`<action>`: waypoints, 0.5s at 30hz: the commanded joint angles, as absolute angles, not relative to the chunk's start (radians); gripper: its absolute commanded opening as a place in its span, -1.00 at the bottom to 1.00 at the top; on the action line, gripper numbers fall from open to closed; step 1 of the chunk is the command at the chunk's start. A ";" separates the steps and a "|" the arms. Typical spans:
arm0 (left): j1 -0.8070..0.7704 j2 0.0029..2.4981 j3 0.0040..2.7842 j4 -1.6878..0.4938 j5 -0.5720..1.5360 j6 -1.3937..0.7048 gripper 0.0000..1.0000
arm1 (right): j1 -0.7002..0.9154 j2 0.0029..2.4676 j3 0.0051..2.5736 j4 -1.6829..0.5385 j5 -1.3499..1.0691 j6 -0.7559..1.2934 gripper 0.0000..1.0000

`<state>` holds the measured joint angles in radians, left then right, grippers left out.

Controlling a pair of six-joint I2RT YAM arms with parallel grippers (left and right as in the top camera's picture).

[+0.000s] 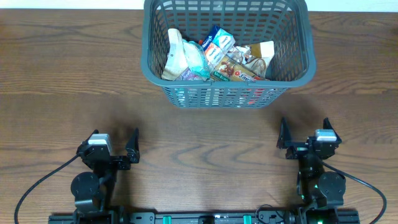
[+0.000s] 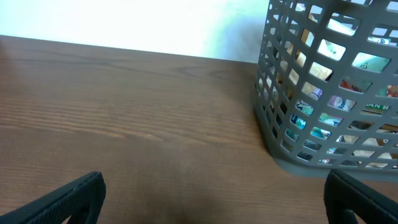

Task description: Pack container

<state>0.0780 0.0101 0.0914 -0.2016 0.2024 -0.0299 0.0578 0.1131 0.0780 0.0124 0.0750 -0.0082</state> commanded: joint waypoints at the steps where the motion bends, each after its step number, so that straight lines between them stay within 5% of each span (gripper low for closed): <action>1: 0.083 0.003 0.065 -0.206 0.194 -0.043 0.97 | 0.068 0.095 0.063 0.011 0.060 -0.043 0.99; 15: 0.083 0.003 0.065 -0.206 0.194 -0.043 0.97 | 0.067 0.013 0.059 -0.151 0.062 -0.043 0.98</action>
